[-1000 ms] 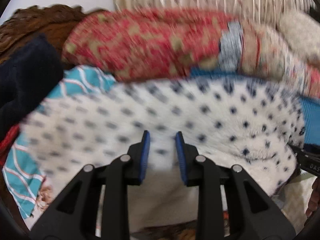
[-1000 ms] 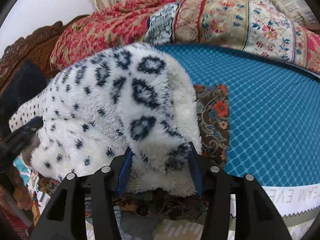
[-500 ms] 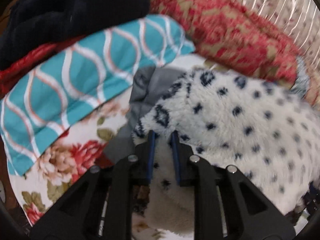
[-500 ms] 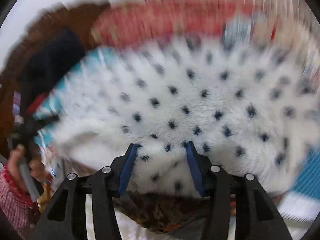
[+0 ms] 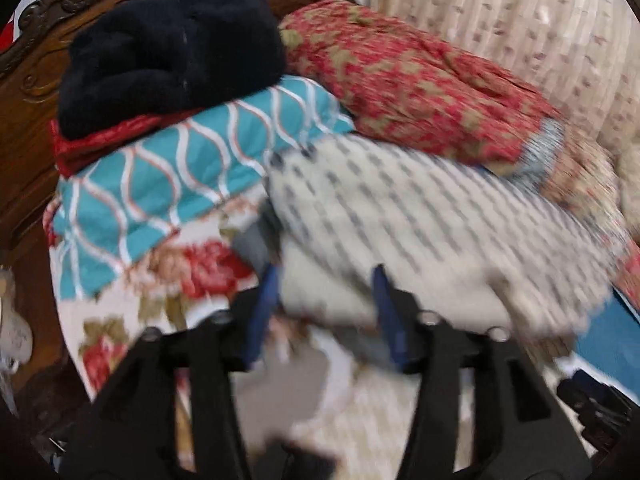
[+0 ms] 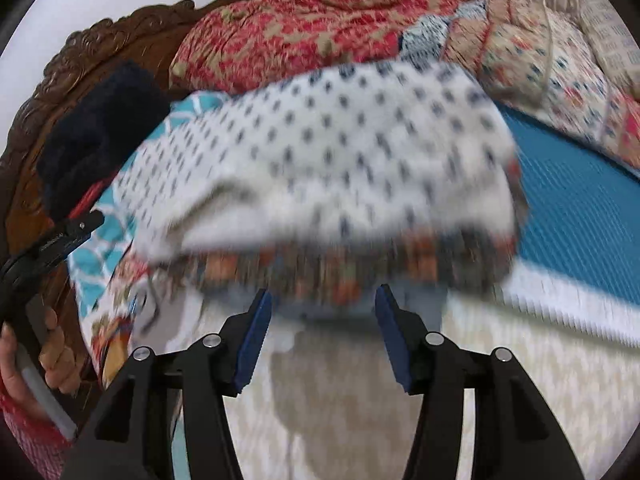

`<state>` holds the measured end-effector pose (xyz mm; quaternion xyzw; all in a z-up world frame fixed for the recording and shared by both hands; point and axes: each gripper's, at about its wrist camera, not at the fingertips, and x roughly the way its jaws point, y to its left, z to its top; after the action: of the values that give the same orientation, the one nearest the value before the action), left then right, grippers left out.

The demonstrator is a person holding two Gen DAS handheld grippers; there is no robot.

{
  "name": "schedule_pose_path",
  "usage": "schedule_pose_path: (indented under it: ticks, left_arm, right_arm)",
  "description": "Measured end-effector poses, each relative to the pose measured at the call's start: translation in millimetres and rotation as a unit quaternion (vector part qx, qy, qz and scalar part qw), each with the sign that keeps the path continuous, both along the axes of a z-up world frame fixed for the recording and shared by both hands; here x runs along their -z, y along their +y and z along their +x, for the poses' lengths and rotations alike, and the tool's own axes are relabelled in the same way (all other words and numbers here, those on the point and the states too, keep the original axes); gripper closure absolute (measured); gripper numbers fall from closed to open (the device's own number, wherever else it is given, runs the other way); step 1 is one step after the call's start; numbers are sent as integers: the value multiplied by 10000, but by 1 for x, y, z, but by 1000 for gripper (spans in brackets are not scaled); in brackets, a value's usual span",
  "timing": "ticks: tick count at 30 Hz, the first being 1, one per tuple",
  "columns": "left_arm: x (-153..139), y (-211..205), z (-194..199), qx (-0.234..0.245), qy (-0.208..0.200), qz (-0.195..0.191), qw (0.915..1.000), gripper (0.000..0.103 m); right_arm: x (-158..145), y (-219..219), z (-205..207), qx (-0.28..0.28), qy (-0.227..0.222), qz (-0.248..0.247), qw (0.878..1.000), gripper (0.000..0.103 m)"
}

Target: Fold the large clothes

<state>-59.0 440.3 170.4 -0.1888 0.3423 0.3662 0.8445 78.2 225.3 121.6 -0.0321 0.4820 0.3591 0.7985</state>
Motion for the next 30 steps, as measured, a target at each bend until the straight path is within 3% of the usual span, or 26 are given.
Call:
schedule_pose_path:
  ticks: [3,5,7,15,20,30]
  left_arm:
    - [7,-54,-28,287,71,-46,9996,34]
    - [13,-91,-48,489,169,-110,9986,19]
    - [16,-121,-65,581,282,-40,9979,13]
    - [9,-222,-108,1089,530,223,9924,11]
    - [4,-261,-125,1244,505,129,9909,8]
    - [-4,-317,-146,1506,582,328,9863,8]
  right_arm:
    - [-4,-38,-46,60,7,-3,10000,67]
    - [-6,-70,-79,137,26,-1,9999,70]
    - [-9,-100,-108,188,18,-71,9998,71]
    - [-17,-195,-205,366,37,137,9992,73]
    - [-20,-228,-234,521,160,315,9980,74]
    - [-30,-269,-272,671,106,462,9966,75]
